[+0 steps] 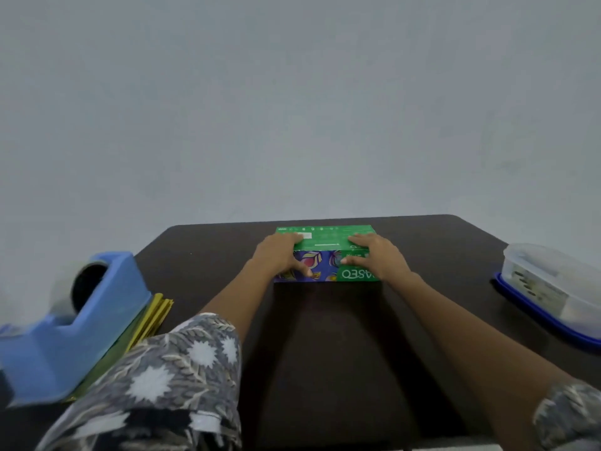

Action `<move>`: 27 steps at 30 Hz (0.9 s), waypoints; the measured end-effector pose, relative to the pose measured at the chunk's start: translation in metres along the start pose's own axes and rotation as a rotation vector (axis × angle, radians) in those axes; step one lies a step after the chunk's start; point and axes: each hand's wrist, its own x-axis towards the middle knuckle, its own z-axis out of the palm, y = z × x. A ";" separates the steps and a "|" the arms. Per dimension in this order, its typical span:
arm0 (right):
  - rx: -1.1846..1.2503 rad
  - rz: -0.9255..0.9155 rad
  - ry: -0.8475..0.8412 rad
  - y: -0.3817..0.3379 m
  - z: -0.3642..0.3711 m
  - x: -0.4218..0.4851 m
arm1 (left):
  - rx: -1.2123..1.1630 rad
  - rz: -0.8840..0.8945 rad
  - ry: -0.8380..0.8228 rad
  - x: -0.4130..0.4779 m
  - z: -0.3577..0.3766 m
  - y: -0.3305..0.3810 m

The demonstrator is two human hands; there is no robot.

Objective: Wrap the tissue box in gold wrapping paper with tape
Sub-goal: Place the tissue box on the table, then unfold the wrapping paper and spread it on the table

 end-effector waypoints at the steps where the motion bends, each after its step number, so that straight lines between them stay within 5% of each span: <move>1: -0.003 0.000 -0.002 -0.001 -0.001 -0.003 | -0.015 0.004 -0.002 -0.002 0.001 0.000; 6: -0.195 -0.002 -0.012 -0.013 -0.003 -0.015 | 0.049 0.058 -0.013 -0.008 0.005 -0.003; 11: 0.654 0.134 0.402 -0.078 0.013 -0.058 | -0.149 0.026 0.230 -0.048 -0.053 -0.007; 13: 0.788 0.206 0.304 -0.111 0.025 -0.070 | -0.188 -0.034 0.389 -0.078 -0.077 -0.033; 16: 1.021 0.291 -0.137 -0.179 0.049 -0.084 | -0.075 -0.284 0.499 -0.137 -0.097 -0.100; 20: 1.029 0.384 -0.479 -0.253 0.078 -0.100 | -0.430 -0.545 0.784 -0.219 -0.084 -0.155; 23: 0.896 0.400 -0.561 -0.285 0.105 -0.109 | -0.632 -0.534 0.855 -0.252 -0.080 -0.163; 27: 0.606 0.317 -0.392 -0.297 0.130 -0.107 | -0.703 -0.527 0.822 -0.266 -0.083 -0.174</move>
